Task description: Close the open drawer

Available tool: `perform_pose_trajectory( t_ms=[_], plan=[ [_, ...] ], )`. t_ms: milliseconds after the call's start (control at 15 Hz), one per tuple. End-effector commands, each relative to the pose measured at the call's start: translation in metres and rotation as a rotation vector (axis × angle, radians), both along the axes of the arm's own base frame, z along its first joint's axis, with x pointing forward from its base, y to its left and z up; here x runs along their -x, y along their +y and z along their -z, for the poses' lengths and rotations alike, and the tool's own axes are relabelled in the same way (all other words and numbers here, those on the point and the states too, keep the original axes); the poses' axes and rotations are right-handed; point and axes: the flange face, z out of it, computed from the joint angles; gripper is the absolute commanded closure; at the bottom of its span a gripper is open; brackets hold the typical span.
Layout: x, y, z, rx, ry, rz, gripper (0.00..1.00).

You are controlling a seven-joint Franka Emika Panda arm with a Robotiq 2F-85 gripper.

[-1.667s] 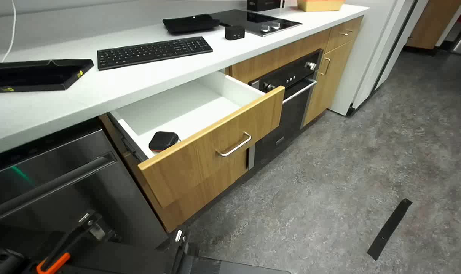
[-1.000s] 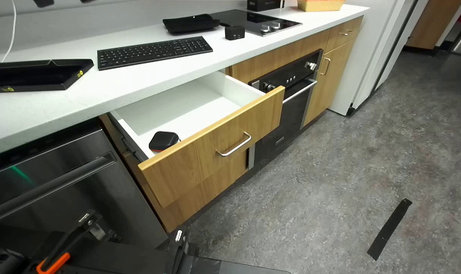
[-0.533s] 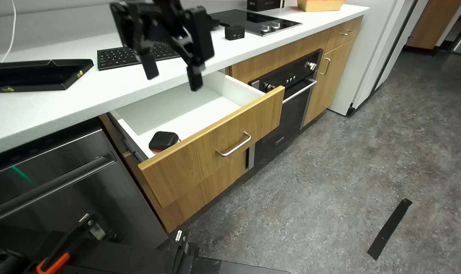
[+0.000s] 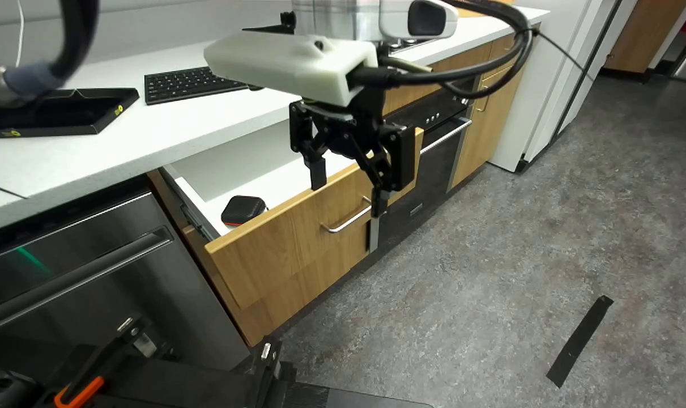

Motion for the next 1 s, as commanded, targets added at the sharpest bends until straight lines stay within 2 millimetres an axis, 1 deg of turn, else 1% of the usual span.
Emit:
perform_pose_trajectory(
  t_ms=[0, 200, 267, 467, 667, 800, 933],
  plan=[
    [-0.002, -0.001, 0.000, 0.001, 0.002, -0.001, 0.00],
    [-0.003, -0.001, -0.001, 0.002, -0.001, -0.001, 0.00],
    [-0.005, -0.004, 0.002, 0.017, -0.002, -0.007, 0.00],
    [-0.014, -0.026, 0.014, 0.033, -0.014, 0.027, 0.00],
    [-0.028, -0.054, 0.032, 0.063, -0.036, 0.087, 0.00],
    [-0.040, -0.069, 0.049, 0.083, -0.040, 0.129, 0.00],
    [-0.054, -0.082, 0.070, 0.107, -0.052, 0.186, 0.00]
  ],
)
